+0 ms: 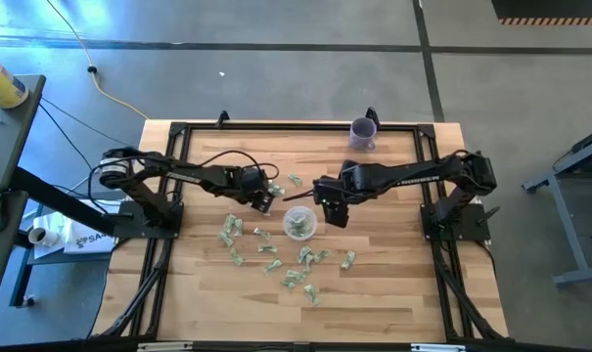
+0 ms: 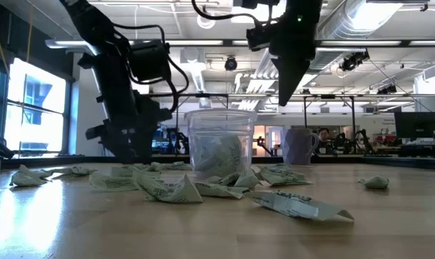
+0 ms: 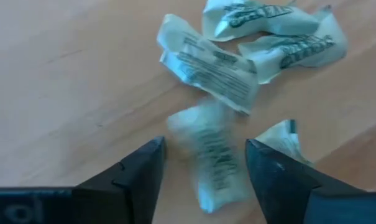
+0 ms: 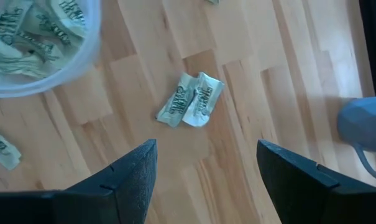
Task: Pick and place Stevia / Truvia into bins
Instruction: Put the green stevia packet into the transparent container
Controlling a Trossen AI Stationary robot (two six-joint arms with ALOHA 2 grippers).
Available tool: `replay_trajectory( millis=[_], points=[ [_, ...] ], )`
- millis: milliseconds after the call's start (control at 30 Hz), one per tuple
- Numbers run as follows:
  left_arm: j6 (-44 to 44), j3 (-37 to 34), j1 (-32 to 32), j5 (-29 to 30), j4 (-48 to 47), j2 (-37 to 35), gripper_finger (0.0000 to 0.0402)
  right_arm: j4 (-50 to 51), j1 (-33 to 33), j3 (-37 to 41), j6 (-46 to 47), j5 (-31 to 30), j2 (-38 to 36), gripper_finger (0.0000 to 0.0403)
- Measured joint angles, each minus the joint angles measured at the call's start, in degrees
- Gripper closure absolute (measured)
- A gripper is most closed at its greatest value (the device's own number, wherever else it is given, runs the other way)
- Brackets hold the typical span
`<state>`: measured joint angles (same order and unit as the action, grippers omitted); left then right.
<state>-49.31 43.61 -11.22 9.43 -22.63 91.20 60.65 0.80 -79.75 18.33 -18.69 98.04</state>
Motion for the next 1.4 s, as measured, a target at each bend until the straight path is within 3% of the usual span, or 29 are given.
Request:
replay_trajectory(
  millis=[167, 367, 500, 633, 833, 1033, 1133, 1400],
  points=[
    [0.28, 0.01, -0.02, 0.47, -0.50, 1.00, 0.0211, 1.35, -1.03, 0.00, -0.75, -0.08, 0.00, 0.0139],
    [5.14, 0.02, -0.02, 2.27, -0.96, 0.83, 0.0320, 1.68, -1.58, 0.00, -1.87, -1.46, 0.00, 0.0139],
    [7.55, -0.03, -0.05, 1.14, -0.92, -0.05, 0.0380, 0.59, -1.38, 0.04, -2.23, -5.25, -2.06, 0.0139],
    [7.57, 2.23, 0.02, -0.68, -5.77, -1.92, 0.0373, -0.14, -1.19, 0.02, -1.08, -10.76, -6.88, 0.0139],
    [11.64, 12.71, 1.17, -0.16, -13.62, -6.31, 0.0379, 5.14, -3.22, 0.02, 2.98, -16.02, -13.22, 0.0139],
    [17.73, 21.07, 3.50, -4.74, -6.67, -7.12, 0.0378, 8.33, -2.32, 0.00, 6.85, -18.12, -17.24, 0.0139],
    [19.35, 22.06, 5.10, -8.28, 1.48, -5.11, 0.0378, 10.58, -1.64, 0.00, 8.57, -18.06, -17.79, 0.0139],
    [18.89, 22.41, 11.12, -9.94, 6.91, 3.72, 0.0378, 14.83, 2.30, 0.00, 14.76, -16.45, -17.77, 0.0139]
  ],
)
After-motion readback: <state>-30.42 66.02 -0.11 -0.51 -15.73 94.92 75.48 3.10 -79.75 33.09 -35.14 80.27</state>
